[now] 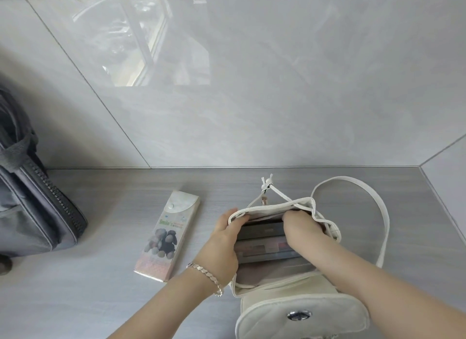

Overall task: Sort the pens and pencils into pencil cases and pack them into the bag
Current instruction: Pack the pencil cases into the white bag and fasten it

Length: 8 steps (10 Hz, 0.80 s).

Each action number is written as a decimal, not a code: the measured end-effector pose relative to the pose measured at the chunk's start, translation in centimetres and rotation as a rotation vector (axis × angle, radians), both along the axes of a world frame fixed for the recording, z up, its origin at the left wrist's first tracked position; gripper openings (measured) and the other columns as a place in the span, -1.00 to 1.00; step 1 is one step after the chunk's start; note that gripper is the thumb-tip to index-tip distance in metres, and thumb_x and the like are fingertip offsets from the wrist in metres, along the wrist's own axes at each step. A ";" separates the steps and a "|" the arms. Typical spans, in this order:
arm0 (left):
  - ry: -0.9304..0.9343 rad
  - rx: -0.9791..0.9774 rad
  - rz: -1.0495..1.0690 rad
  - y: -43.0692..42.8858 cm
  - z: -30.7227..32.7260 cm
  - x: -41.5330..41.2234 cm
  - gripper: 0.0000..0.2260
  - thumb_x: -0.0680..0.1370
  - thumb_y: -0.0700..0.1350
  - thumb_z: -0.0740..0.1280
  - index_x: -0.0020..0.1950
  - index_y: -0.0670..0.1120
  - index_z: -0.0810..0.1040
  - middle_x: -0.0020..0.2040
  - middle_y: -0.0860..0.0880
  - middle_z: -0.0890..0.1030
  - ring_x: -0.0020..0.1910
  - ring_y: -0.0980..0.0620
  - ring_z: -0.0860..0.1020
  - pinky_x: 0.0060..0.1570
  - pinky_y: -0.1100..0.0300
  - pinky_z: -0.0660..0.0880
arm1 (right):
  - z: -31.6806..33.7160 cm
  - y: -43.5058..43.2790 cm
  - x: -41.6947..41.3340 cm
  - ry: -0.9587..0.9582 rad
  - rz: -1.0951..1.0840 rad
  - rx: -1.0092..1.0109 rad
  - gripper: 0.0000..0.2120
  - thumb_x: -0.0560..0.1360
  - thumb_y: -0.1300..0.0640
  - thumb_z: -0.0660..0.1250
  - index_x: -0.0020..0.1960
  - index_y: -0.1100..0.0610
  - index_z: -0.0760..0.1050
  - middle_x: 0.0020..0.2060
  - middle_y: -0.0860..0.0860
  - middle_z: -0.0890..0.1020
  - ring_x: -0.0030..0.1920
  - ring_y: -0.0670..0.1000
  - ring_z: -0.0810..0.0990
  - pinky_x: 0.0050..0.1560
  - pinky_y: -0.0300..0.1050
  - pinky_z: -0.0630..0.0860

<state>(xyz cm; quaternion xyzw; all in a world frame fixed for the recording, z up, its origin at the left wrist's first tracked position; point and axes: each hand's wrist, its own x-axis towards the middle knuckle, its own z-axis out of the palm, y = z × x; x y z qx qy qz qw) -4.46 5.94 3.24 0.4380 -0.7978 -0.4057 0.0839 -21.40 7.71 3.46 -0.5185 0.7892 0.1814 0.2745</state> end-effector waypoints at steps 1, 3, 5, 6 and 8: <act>0.047 0.042 0.028 -0.4 -0.1 0.1 -0.30 0.33 -0.54 0.02 0.37 -0.04 0.34 0.32 0.15 0.17 0.28 0.26 0.23 0.01 0.79 -0.01 | 0.4 0.1 0.1 0.013 0.070 0.022 -0.73 0.54 0.31 0.14 0.21 0.26 0.43 0.19 0.15 0.53 0.12 0.08 0.52 -0.05 -0.11 0.40; 0.509 0.575 0.275 -2.6 0.4 3.3 -0.74 0.28 -0.32 0.27 -0.22 -0.04 0.67 0.11 0.12 0.60 0.11 0.22 0.54 -0.01 0.43 0.42 | 3.2 2.3 0.5 -0.220 0.108 -0.300 -0.64 0.57 0.01 0.15 0.34 0.05 0.33 0.32 -0.03 0.42 0.32 0.01 0.38 0.15 -0.19 0.33; -0.504 0.020 0.515 -4.6 -8.2 8.7 -0.34 0.37 0.02 0.38 0.40 0.03 0.19 0.44 -0.20 0.16 0.36 -0.17 0.30 0.39 0.00 0.22 | 5.6 5.1 -0.9 -0.409 -0.015 -0.555 -0.62 0.55 0.03 0.20 0.36 -0.05 0.31 0.28 -0.19 0.40 0.32 -0.14 0.36 0.24 -0.27 0.29; -0.640 0.026 0.602 -4.2 -9.0 8.9 -0.25 0.40 0.11 0.37 0.45 0.01 0.05 0.39 -0.20 0.22 0.39 -0.19 0.22 0.37 -0.03 0.18 | 4.3 5.8 -1.5 -0.359 -0.074 -0.733 -0.73 0.51 0.15 0.27 0.20 0.01 0.49 0.07 -0.22 0.39 0.15 -0.20 0.39 0.02 -0.44 0.21; -0.299 -0.160 0.699 -5.3 -4.4 7.5 -0.32 0.31 0.03 0.45 0.37 0.12 0.26 0.12 -0.12 0.47 0.19 -0.14 0.31 0.21 0.03 0.30 | 2.6 6.4 -3.0 -0.248 -0.143 -0.760 -0.71 0.48 0.21 0.32 0.17 0.00 0.54 0.26 -0.03 0.37 0.28 -0.05 0.27 0.13 -0.28 0.21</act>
